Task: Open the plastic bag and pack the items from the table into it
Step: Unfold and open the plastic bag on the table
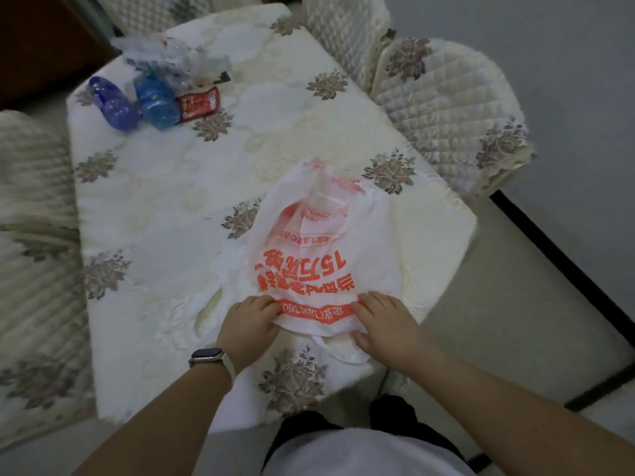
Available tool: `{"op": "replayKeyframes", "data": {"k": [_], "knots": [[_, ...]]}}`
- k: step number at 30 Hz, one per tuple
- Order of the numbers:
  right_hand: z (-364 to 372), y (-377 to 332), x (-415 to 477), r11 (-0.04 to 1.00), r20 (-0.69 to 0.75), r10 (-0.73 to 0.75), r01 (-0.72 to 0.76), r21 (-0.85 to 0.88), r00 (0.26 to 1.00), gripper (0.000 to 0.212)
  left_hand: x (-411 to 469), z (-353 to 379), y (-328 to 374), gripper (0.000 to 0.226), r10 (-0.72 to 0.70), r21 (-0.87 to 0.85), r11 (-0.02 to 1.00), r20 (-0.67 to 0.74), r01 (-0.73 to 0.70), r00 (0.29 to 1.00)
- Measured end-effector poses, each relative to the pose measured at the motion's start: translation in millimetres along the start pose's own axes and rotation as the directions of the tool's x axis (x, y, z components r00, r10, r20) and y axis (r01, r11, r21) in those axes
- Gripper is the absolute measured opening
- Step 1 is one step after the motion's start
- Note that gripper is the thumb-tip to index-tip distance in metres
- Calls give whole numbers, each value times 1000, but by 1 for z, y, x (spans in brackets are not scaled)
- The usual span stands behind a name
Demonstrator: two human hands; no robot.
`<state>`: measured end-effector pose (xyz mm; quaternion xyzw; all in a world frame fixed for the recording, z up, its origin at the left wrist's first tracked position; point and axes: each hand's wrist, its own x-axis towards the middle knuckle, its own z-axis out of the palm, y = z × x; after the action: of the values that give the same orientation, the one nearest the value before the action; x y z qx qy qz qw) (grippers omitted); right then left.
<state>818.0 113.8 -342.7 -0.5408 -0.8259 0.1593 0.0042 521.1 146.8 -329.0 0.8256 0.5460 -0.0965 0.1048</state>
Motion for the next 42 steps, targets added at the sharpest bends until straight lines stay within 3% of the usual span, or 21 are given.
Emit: {"op": "replayKeyframes", "data": {"k": [5,8,12,14,17,21,24,30,35,37,39,42], "knots": [[3,26,3,987,-41,-154,156,39,987,26,-16,4,28,17,-86,-14,996,3,86,996],[-6,29,4,984,-77,-139,147,103,987,13,-32,3,41,21,-101,-52,994,-19,100,995],[-31,25,-4,987,-114,-82,97,130,990,20,-48,-6,61,30,-187,-252,957,-163,142,969],[-46,20,-12,986,-149,-38,62,158,988,26,-55,-18,72,24,-314,-395,891,-183,223,932],[-76,7,-26,965,-181,84,-35,260,980,31,-66,-41,85,20,-434,-637,716,-86,286,897],[-125,-12,-41,895,-83,254,-201,398,964,26,-84,-75,96,14,-477,-856,484,-82,184,875],[-158,-25,-50,855,-147,318,-217,470,937,18,-94,-102,103,17,-499,-894,435,-140,108,855],[-204,-41,-60,847,-308,352,-161,506,884,22,-105,-149,119,22,-513,-892,452,-255,5,819],[-236,-38,-51,904,-463,228,-11,427,856,24,-113,-186,127,25,-460,-871,487,-313,-58,831],[-242,-31,-42,952,-518,121,48,301,847,31,-107,-191,121,26,-467,-840,542,-292,9,834],[-242,-17,-29,989,-525,-15,90,118,851,39,-95,-192,115,26,-455,-729,673,-269,129,849],[-235,11,-11,997,-415,-53,68,23,908,47,-74,-189,113,39,-458,-548,793,-247,267,854]]}}
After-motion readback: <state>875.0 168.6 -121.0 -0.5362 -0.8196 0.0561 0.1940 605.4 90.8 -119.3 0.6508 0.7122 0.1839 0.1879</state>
